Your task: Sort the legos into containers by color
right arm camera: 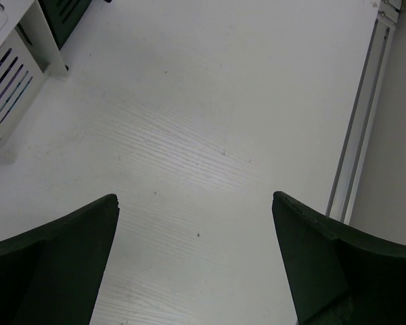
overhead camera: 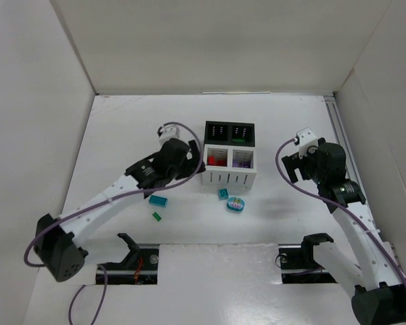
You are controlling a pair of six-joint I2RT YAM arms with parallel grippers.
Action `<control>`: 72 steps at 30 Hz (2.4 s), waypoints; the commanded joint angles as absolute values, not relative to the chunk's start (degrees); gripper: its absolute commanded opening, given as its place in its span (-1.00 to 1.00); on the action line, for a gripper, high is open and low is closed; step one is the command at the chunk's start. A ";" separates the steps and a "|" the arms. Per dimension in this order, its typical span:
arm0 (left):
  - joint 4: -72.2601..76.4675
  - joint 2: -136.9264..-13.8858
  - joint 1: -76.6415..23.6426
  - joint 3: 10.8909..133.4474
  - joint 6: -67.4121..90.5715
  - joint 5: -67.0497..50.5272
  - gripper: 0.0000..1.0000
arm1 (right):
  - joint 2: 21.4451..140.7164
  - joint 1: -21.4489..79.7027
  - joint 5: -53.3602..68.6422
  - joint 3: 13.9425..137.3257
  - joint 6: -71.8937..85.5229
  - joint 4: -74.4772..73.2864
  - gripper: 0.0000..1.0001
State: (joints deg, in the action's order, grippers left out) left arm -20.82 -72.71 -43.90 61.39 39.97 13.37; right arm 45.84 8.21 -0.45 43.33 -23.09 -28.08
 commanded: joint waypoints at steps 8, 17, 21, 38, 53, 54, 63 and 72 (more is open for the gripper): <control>-46.12 -65.13 -45.08 42.63 78.28 16.17 1.00 | 46.23 7.82 3.96 42.19 -23.99 -23.82 0.99; -51.07 -63.46 -45.62 40.18 95.52 19.95 0.58 | 47.81 7.82 5.01 41.66 -24.52 -23.29 0.99; -45.20 -63.98 -45.62 35.78 98.08 17.76 0.48 | 48.95 7.82 6.23 41.66 -24.52 -22.77 0.99; -39.29 -65.29 -45.62 28.56 109.07 21.36 0.04 | 50.19 7.82 8.00 41.13 -24.52 -23.29 0.99; -41.40 -66.53 -45.62 31.99 98.44 18.19 0.11 | 52.03 7.82 11.85 41.13 -26.19 -21.45 0.99; -41.40 -67.32 -45.62 32.78 98.44 18.80 0.11 | 52.03 7.82 12.74 40.61 -26.19 -20.75 0.99; -49.82 -67.42 -48.08 46.05 92.73 30.21 0.58 | 49.40 22.11 15.07 36.56 -28.22 -14.16 0.99; -55.12 -56.79 -43.69 50.98 84.95 43.07 0.98 | 55.68 55.88 6.42 35.68 -22.76 3.67 0.94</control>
